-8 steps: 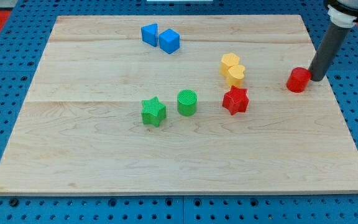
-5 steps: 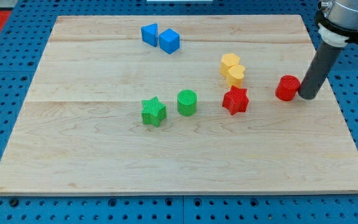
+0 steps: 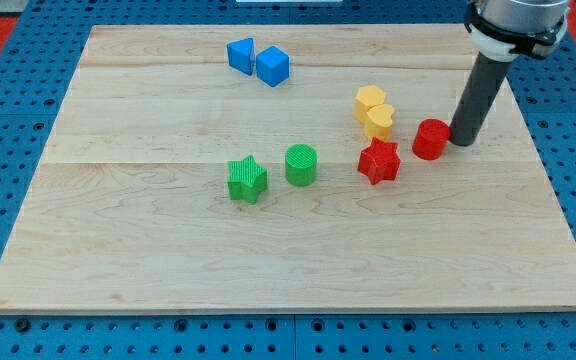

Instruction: Push red circle to red star

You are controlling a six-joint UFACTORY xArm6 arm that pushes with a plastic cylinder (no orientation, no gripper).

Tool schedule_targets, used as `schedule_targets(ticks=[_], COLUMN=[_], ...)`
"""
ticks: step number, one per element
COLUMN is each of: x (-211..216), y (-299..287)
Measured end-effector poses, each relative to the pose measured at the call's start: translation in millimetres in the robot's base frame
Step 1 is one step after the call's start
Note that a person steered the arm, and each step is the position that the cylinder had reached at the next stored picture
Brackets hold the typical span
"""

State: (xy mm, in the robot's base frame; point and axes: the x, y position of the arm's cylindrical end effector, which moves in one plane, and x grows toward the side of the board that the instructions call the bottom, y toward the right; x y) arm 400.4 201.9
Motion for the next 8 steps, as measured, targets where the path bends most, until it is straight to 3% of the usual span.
schedule_targets(ticks=[1, 2, 6, 8], x=[-35.2, -41.2, 25.7, 9.3], y=[5.8, -1.0, -53.2, -58.2])
